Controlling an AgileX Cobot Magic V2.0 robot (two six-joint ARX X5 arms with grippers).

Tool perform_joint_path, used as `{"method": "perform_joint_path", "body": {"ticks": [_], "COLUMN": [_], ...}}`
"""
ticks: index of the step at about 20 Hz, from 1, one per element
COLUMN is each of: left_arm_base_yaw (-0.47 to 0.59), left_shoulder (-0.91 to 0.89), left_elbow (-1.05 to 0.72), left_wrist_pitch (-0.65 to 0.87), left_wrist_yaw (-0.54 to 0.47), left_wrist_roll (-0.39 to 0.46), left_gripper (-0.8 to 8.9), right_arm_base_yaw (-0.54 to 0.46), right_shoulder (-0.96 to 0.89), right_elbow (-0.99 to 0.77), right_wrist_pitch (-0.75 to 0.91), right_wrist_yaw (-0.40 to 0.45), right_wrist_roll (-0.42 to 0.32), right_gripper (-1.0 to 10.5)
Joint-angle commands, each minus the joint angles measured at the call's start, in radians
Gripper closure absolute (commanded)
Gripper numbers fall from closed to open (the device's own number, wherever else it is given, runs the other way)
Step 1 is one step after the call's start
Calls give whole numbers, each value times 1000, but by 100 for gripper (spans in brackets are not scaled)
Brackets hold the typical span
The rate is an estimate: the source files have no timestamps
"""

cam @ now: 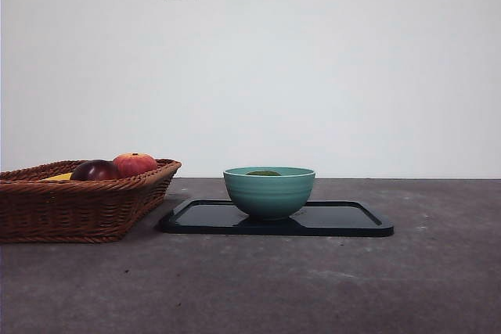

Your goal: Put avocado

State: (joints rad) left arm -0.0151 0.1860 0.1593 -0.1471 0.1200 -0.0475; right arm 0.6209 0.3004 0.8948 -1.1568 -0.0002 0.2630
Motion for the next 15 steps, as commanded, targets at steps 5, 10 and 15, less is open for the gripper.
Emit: {"method": "perform_joint_path", "body": {"ticks": [5, 10, 15], "left_arm_base_yaw": [-19, -27, -27], "left_shoulder": [-101, -164, -183], "left_elbow": [-129, -148, -148], "left_wrist_pitch": [13, -15, -30], "left_wrist_yaw": [34, -65, -151], "left_wrist_roll": [-25, -20, 32], "left_gripper": [795, 795, 795], "right_arm_base_yaw": [7, 7, 7], "right_shoulder": [1, 1, 1], "right_elbow": [6, 6, 6], "right_wrist_pitch": [12, 12, 12], "right_wrist_yaw": [0, 0, 0], "right_wrist_roll": [-2, -2, -2], "right_gripper": [928, 928, 928]}}
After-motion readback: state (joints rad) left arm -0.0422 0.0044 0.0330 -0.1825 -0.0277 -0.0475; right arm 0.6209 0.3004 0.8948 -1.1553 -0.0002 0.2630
